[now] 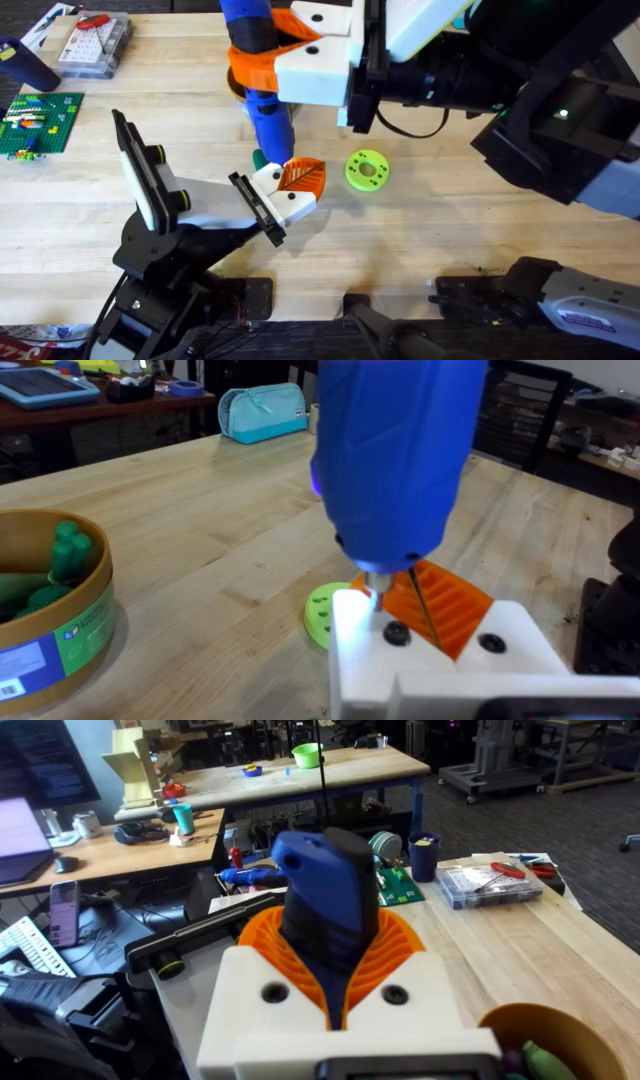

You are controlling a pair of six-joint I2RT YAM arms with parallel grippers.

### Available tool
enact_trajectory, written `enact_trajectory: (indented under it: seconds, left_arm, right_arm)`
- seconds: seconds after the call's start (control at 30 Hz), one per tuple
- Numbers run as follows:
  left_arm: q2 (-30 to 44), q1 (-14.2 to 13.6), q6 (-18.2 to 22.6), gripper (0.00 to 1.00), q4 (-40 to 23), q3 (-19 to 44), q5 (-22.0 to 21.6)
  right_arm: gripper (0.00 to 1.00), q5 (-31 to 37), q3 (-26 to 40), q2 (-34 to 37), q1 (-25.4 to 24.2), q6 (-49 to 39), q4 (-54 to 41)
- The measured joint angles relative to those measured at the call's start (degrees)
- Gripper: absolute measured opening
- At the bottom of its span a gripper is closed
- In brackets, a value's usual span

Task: Pick up the gripper from the table and insert it into the empty holder that is missing its gripper. Then pick up a screw, insert it into the mounting hole, and use the screwdriver to tighten it. Finally, clean up the table by picking up the vegetable and placing it into the bucket.

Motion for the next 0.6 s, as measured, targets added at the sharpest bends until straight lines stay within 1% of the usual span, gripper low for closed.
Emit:
enact_trajectory:
  seconds: [0.17, 0.37, 0.6]
  left_arm:
    - [-0.02, 0.00, -0.22, 0.013, -0.23, 0.00, -0.02]
    - [-0.02, 0.00, -0.22, 0.013, -0.19, 0.00, -0.04]
    - [-0.02, 0.00, -0.22, 0.013, -0.19, 0.00, -0.04]
  right_arm:
    - [0.037, 0.17, 0.00, 0.03, -0.07, 0.57, -0.09]
    - [0.037, 0.08, -0.39, 0.20, -0.07, 3.19, 4.11]
    - [0.036, 0.11, -0.59, -0.21, -0.07, 4.24, 4.27]
